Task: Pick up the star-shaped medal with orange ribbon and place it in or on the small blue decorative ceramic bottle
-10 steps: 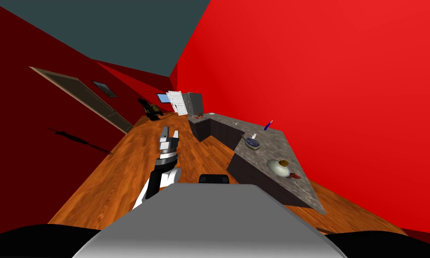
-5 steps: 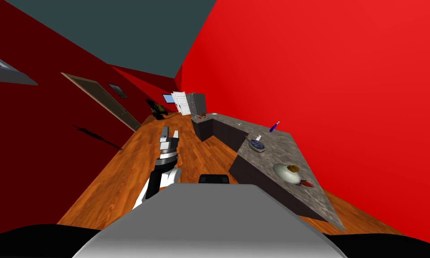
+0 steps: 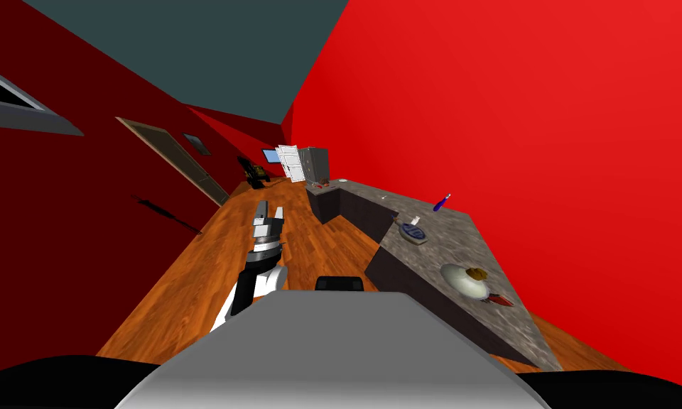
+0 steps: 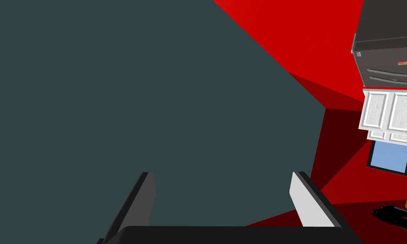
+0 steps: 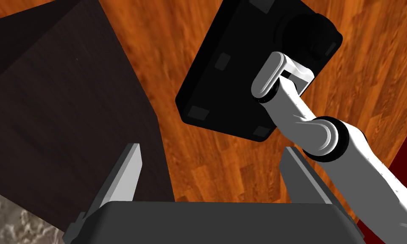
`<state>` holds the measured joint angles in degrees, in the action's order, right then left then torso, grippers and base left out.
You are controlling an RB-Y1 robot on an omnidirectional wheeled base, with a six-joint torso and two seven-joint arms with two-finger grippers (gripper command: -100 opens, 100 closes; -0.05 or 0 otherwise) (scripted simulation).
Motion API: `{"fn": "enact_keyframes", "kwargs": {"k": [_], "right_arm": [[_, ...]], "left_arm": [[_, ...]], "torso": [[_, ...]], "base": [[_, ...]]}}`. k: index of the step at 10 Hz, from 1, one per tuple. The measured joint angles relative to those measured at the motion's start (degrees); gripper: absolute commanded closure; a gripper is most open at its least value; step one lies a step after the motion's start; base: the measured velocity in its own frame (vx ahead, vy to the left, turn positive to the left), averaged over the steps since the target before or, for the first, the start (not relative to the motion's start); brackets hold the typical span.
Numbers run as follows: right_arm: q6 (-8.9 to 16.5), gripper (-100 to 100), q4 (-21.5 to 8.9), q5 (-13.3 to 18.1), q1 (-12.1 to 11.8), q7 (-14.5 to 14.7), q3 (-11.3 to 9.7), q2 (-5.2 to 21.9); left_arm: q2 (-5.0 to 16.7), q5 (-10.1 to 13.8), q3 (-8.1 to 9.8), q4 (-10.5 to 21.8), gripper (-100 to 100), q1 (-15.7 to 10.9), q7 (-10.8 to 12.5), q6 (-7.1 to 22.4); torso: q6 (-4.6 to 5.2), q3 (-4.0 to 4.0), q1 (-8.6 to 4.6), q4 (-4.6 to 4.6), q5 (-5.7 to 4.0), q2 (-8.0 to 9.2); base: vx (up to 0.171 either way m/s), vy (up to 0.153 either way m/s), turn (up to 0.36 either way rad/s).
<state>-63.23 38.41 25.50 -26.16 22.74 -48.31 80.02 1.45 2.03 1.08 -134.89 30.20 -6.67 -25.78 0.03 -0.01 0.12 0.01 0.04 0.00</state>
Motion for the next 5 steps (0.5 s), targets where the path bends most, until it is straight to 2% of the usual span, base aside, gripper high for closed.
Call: {"fn": "enact_keyframes", "kwargs": {"k": [1, 2, 3, 4, 5], "right_arm": [[1.01, -100, 1.63, 0.07, -0.59, -0.37, -0.46, 2.71], [1.22, -100, 0.66, 0.57, 0.14, -0.33, -0.90, 3.12], [0.64, -100, -0.79, 0.80, 0.55, 0.03, -1.07, 2.91], [-0.78, -100, -4.34, 1.49, 1.73, 0.86, -1.63, 3.37], [1.15, -100, -1.65, 1.22, 0.62, 0.73, -1.98, 6.35]], "left_arm": [[0.00, 0.00, 0.00, 0.00, 0, 0.00, 0.00, 0.00], [0.00, 0.00, 0.00, 0.00, 0, 0.00, 0.00, 0.00], [0.00, 0.00, 0.00, 0.00, 0, 0.00, 0.00, 0.00], [0.00, 0.00, 0.00, 0.00, 0, 0.00, 0.00, 0.00], [0.00, 0.00, 0.00, 0.00, 0, 0.00, 0.00, 0.00]], "torso": [[-0.04, -0.03, 0.08, -0.01, 0.04, -0.04], [0.01, -0.01, 0.06, -0.01, 0.01, -0.02], [0.03, 0.02, -0.02, 0.01, -0.01, 0.03], [-0.03, 0.00, 0.01, 0.00, 0.01, -0.01], [-0.06, -0.05, 0.07, -0.02, 0.03, -0.09]], "base": [[0.012, 0.043, 0.057], [0.004, 0.022, -0.013], [0.013, 0.035, 0.117], [0.030, 0.048, 0.220], [0.029, 0.031, 0.087]]}}
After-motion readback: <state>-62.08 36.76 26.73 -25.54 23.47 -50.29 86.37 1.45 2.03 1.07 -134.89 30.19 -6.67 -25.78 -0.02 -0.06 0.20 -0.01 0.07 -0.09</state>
